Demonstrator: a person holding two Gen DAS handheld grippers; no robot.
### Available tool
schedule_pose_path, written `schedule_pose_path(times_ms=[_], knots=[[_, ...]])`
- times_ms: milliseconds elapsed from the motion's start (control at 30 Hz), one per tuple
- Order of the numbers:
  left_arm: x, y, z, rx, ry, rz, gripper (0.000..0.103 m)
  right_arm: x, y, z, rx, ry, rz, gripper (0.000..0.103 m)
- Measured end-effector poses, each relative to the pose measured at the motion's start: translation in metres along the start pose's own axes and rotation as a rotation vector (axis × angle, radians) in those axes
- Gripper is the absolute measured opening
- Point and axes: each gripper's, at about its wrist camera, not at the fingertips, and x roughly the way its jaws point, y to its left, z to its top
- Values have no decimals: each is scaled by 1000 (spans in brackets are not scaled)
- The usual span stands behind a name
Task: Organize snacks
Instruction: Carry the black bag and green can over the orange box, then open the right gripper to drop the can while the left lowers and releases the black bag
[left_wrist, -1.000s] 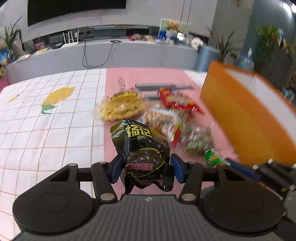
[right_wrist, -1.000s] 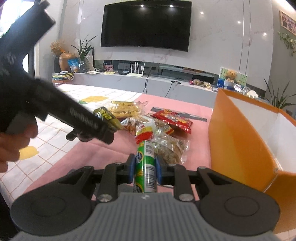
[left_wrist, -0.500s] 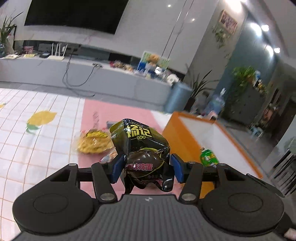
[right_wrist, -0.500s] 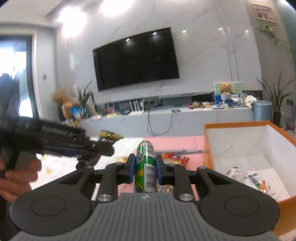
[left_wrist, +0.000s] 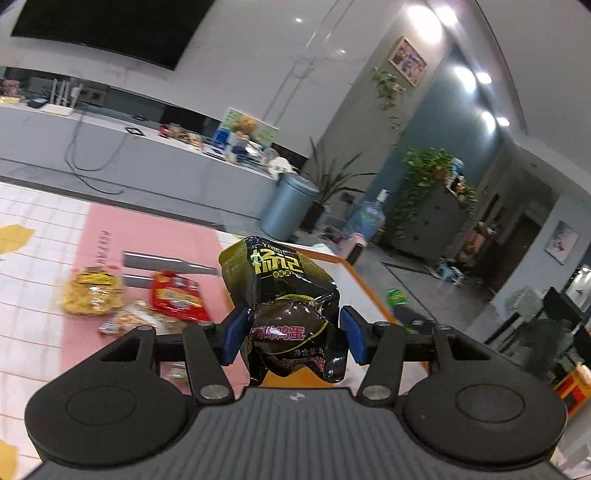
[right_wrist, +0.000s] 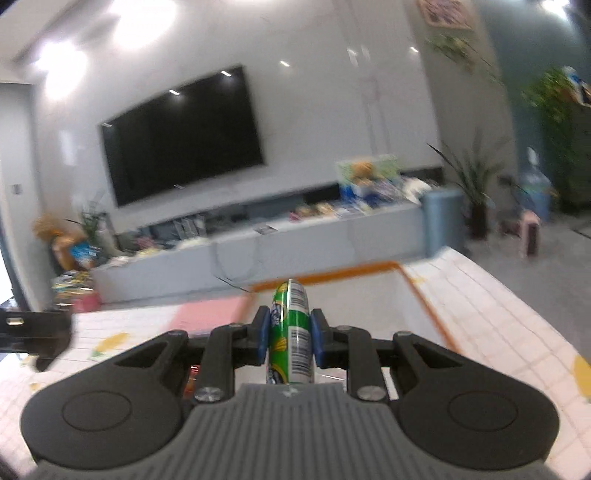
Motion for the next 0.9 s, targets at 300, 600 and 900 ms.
schedule_pose_path(times_ms=[300, 600, 900], knots=[[17, -18, -14, 18, 33, -60, 63, 60, -17, -24, -150, 317, -213, 21], [13, -17, -16, 20, 37, -52, 63, 62, -20, -25, -137, 343, -265, 22], [16, -25, -24, 37, 54, -33, 63, 39, -20, -14, -72, 240, -221, 33]])
